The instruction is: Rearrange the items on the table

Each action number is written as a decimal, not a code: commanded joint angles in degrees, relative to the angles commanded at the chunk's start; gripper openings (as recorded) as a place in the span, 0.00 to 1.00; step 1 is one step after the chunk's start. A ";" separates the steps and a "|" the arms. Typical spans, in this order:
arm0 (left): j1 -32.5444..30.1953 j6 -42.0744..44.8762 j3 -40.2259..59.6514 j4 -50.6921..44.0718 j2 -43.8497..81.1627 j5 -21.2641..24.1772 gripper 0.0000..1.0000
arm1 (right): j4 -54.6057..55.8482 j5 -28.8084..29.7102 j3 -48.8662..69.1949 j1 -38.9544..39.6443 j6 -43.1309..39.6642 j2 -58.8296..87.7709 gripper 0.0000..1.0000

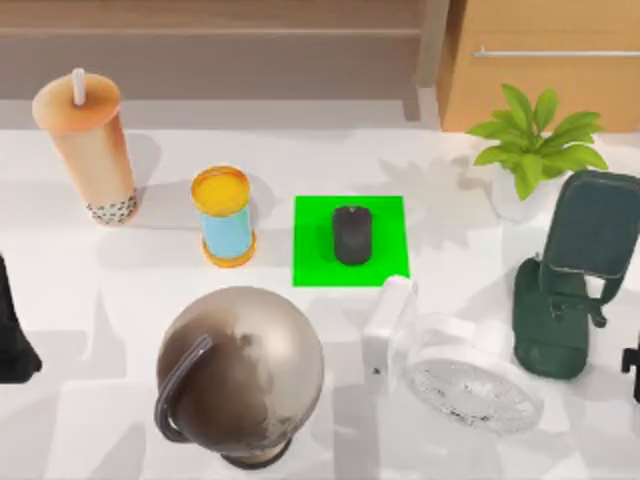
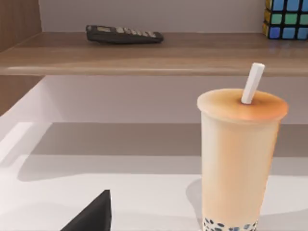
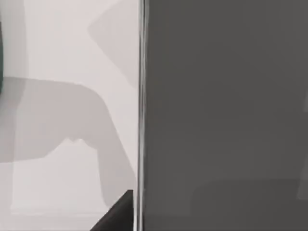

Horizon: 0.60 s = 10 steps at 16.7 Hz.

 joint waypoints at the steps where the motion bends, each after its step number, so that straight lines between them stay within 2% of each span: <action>1: 0.00 0.00 0.00 0.00 0.00 0.00 1.00 | 0.87 3.57 0.34 1.56 1.44 -1.55 0.00; 6: 0.00 0.00 0.00 0.00 0.00 0.00 1.00 | 7.66 19.46 2.15 14.23 6.95 -5.72 0.00; 10: 0.00 0.00 0.00 0.00 0.00 0.00 1.00 | 14.96 27.47 2.88 26.38 9.40 -3.80 0.00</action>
